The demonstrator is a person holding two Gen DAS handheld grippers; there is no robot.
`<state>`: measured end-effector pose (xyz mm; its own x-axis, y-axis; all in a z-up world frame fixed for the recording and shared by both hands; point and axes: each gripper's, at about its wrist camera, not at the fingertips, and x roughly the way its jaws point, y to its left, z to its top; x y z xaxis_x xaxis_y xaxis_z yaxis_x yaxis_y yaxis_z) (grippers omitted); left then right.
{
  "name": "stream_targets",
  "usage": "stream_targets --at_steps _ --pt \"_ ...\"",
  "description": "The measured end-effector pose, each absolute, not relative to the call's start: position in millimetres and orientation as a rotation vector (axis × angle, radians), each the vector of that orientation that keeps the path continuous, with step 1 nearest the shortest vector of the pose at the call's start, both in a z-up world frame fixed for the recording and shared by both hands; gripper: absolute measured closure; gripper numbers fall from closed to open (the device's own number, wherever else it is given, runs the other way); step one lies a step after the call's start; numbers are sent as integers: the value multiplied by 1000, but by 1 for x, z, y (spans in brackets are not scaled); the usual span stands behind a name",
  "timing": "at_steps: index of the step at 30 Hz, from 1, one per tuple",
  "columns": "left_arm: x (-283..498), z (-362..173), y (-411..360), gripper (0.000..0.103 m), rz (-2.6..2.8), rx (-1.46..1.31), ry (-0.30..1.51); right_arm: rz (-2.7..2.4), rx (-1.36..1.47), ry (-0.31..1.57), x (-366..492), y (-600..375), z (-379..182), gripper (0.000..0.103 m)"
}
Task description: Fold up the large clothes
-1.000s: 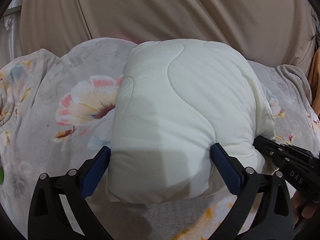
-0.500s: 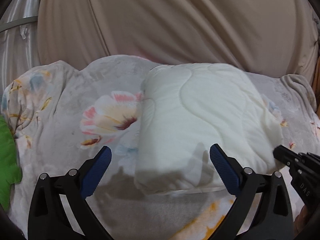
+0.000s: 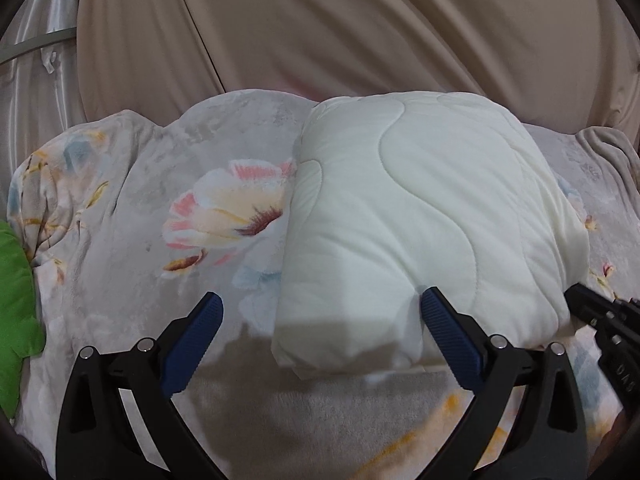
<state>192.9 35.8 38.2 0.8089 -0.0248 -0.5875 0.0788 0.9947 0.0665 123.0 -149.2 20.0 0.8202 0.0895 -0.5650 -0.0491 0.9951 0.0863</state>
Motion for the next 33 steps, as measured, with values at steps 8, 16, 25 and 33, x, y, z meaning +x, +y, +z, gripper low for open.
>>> stream_targets --at_steps 8,16,25,33 --pt "144 18 21 5 -110 54 632 15 88 570 71 -157 20 59" --pt "126 -4 6 5 -87 80 670 -1 174 690 54 -172 -21 54" --pt "122 -12 -4 5 -62 98 708 -68 59 695 54 -149 -25 41" --pt "119 -12 -5 5 -37 121 693 -90 44 690 50 -144 -24 41"
